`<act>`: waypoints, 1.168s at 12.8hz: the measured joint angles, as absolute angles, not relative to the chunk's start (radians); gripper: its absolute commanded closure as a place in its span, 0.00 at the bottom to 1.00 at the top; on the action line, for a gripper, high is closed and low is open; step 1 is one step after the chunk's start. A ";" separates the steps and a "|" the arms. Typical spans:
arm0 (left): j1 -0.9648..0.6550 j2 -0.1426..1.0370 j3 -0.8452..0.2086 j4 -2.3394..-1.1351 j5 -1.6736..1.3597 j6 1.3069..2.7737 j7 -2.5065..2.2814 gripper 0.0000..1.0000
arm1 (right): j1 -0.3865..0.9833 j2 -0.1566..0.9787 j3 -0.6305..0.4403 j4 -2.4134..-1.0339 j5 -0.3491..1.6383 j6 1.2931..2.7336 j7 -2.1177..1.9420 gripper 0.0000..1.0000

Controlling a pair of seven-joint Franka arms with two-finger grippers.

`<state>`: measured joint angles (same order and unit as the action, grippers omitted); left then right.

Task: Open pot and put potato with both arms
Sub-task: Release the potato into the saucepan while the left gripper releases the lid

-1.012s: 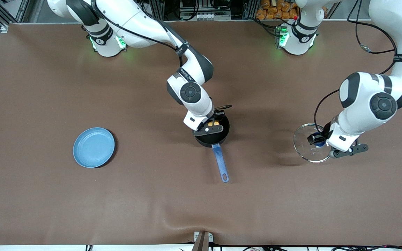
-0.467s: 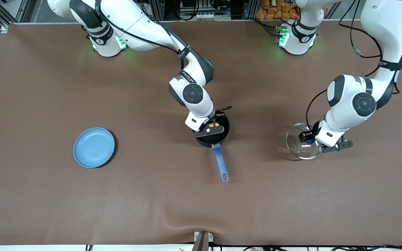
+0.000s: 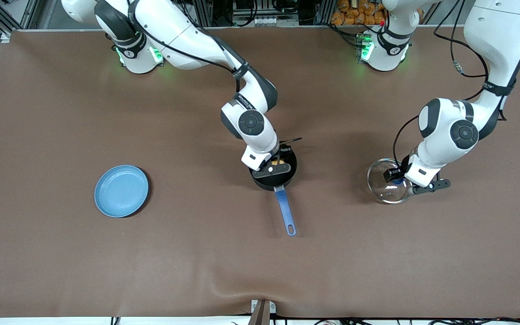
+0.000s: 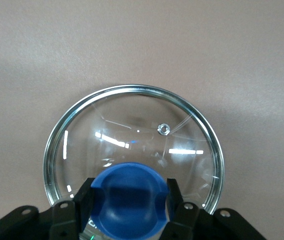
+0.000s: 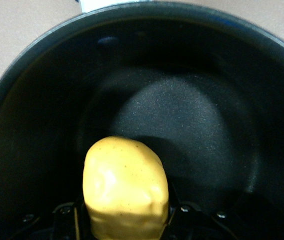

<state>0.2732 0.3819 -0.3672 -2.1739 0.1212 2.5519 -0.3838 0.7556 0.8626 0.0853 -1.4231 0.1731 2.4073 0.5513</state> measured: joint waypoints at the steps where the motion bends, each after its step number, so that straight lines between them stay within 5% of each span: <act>1: 0.273 0.387 -0.367 -2.174 0.121 2.553 -0.382 0.22 | 0.756 0.863 0.085 -1.423 0.173 2.407 0.551 0.42; 2: 0.273 0.389 -0.367 -2.174 0.121 2.554 -0.377 0.00 | 0.756 0.863 0.085 -1.423 0.173 2.407 0.551 0.18; 4: 0.274 0.389 -0.367 -2.167 0.121 2.558 -0.367 0.00 | 0.756 0.863 0.085 -1.423 0.173 2.407 0.551 0.00; 8: 0.275 0.354 -0.367 -2.096 0.121 2.520 -0.354 0.00 | 0.756 0.864 0.077 -1.420 0.172 2.410 0.551 0.00; 15: 0.273 0.223 -0.390 -1.554 0.121 1.792 -0.351 0.00 | 0.717 0.808 0.045 -1.333 0.161 2.278 0.536 0.00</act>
